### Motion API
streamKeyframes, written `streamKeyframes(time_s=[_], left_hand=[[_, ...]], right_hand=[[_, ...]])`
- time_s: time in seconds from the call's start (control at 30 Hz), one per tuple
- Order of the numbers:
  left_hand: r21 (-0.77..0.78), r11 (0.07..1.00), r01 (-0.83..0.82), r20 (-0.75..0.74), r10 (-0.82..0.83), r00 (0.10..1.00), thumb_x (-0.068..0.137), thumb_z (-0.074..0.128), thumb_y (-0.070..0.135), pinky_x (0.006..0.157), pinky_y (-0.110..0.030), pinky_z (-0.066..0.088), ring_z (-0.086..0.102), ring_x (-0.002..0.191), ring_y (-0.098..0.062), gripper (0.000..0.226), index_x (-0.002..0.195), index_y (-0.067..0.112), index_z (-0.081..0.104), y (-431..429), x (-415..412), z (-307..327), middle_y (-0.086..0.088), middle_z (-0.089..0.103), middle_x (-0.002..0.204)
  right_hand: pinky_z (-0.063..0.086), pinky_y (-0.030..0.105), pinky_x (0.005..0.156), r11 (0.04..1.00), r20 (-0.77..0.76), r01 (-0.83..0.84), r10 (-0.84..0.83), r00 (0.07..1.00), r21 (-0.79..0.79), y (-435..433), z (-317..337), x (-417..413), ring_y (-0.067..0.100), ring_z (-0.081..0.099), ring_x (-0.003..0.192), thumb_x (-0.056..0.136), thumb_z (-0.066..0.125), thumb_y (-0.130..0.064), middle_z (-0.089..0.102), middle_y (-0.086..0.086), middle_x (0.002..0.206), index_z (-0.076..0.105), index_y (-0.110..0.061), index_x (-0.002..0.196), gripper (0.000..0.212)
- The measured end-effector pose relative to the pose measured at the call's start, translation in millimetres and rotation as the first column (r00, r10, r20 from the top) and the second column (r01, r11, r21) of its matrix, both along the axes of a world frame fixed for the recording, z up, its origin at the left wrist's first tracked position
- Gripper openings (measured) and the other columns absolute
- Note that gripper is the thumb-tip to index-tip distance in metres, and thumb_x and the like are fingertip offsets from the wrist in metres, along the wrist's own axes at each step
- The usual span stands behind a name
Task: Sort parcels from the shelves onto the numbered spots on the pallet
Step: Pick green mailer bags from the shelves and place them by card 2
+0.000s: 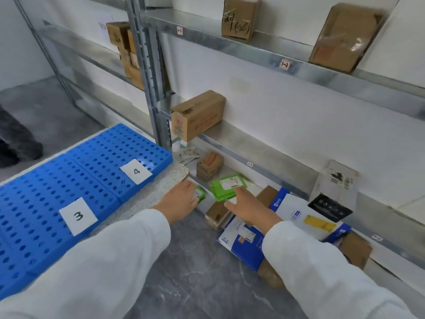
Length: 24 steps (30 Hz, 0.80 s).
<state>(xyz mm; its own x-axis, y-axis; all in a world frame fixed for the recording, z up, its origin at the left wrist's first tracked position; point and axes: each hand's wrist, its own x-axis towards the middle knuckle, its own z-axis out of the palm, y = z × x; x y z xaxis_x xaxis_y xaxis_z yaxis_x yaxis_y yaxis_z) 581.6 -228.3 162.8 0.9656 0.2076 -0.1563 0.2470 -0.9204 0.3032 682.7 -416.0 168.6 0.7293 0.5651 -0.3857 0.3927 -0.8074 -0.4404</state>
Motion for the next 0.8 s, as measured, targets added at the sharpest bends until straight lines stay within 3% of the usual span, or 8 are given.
streamKeyframes(time_s=[0.17, 0.5, 0.63, 0.8], left_hand=[[-0.034, 0.999, 0.006, -0.043, -0.007, 0.999, 0.097, 0.044, 0.035, 0.099, -0.036, 0.039, 0.047, 0.118, -0.026, 0.040, 0.126, 0.007, 0.048, 16.3, 57.6, -29.9, -0.010, 0.049, 0.129], [-0.110, 0.994, -0.007, -0.148, -0.010, 0.989, 0.093, 0.049, 0.030, 0.097, -0.039, 0.043, 0.049, 0.120, -0.027, 0.042, 0.131, 0.013, 0.045, 35.7, 187.4, -105.2, -0.006, 0.049, 0.132], [-0.125, 0.992, 0.026, -0.179, -0.049, 0.983, 0.094, 0.049, 0.028, 0.094, -0.037, 0.043, 0.050, 0.117, -0.027, 0.040, 0.127, 0.006, 0.049, 45.4, 236.9, -158.2, -0.010, 0.051, 0.125], [-0.131, 0.989, 0.070, -0.299, -0.107, 0.948, 0.095, 0.046, 0.027, 0.100, -0.044, 0.042, 0.045, 0.124, -0.029, 0.044, 0.133, 0.006, 0.043, 54.5, 293.1, -258.0, -0.010, 0.043, 0.137]], right_hand=[[0.040, 0.041, 0.105, 0.997, -0.018, 0.057, -0.058, 0.998, -0.053, 11.9, -34.2, 53.0, 0.029, 0.044, 0.127, 0.094, 0.051, -0.036, 0.042, 0.013, 0.141, 0.035, -0.007, 0.142, 0.057], [0.038, 0.041, 0.107, 0.983, -0.189, 0.175, -0.183, 0.965, -0.062, 48.0, -130.5, 153.1, 0.028, 0.039, 0.133, 0.095, 0.048, -0.042, 0.035, 0.012, 0.147, 0.028, -0.009, 0.146, 0.064], [0.034, 0.039, 0.108, 0.959, -0.272, 0.282, -0.278, 0.921, -0.028, 58.9, -183.7, 182.2, 0.027, 0.038, 0.134, 0.097, 0.044, -0.043, 0.036, 0.011, 0.146, 0.029, -0.011, 0.147, 0.061], [0.037, 0.033, 0.103, 0.894, -0.260, 0.442, -0.446, 0.856, -0.076, 72.5, -287.7, 223.5, 0.026, 0.045, 0.129, 0.098, 0.043, -0.042, 0.041, 0.012, 0.143, 0.033, -0.009, 0.146, 0.059]])
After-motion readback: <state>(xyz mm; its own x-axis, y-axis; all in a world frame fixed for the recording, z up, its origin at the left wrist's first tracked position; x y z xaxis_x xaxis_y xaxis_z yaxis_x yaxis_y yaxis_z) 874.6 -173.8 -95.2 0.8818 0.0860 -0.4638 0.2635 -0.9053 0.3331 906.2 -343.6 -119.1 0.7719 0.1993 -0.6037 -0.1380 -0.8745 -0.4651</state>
